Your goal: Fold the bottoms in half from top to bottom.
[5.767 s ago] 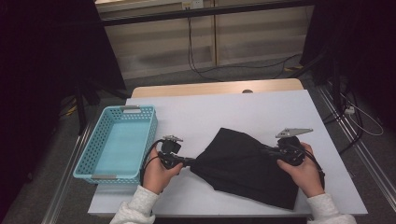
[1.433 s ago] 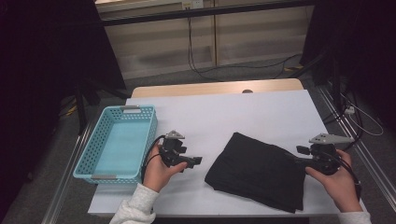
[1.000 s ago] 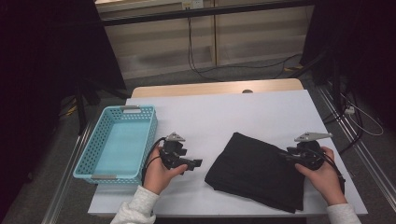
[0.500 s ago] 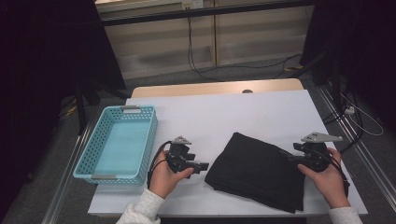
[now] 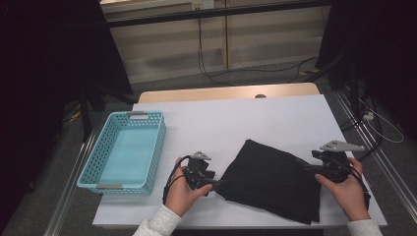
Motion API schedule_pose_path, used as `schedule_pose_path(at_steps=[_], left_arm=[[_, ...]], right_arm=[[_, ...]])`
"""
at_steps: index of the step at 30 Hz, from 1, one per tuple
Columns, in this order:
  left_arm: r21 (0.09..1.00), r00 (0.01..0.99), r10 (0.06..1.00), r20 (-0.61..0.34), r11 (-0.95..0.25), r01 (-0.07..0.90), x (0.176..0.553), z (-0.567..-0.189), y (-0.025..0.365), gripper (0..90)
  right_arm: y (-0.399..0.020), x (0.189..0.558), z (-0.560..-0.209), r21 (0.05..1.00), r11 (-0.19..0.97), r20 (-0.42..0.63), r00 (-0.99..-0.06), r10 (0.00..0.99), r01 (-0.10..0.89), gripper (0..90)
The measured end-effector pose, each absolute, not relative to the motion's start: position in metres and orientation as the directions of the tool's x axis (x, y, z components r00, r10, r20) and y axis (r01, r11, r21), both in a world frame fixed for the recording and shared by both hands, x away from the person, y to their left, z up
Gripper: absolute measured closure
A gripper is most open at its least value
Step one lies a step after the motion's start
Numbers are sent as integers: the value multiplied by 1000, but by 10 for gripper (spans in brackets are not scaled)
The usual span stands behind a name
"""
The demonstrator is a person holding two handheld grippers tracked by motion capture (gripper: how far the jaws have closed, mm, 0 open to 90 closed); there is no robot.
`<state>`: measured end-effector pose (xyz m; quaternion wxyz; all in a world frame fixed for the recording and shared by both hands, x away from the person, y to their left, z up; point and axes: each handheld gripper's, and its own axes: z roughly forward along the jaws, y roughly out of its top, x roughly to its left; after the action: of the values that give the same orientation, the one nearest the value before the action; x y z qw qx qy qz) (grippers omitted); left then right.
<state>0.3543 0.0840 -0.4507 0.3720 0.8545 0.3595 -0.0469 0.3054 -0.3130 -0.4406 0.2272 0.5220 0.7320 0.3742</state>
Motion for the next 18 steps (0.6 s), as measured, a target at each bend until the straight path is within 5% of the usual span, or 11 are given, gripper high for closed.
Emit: schedule_pose_path(at_steps=[5, 18], left_arm=[[591, 737, 571, -361, -471, 655, 347, -450, 80, 408], [574, 734, 582, -350, -486, 659, 335, -452, 71, 729]], right_arm=[[-312, 304, -441, 786, 177, 58, -356, 933, 592, 306], [-310, 304, -441, 785, 185, 53, -361, 931, 591, 303]])
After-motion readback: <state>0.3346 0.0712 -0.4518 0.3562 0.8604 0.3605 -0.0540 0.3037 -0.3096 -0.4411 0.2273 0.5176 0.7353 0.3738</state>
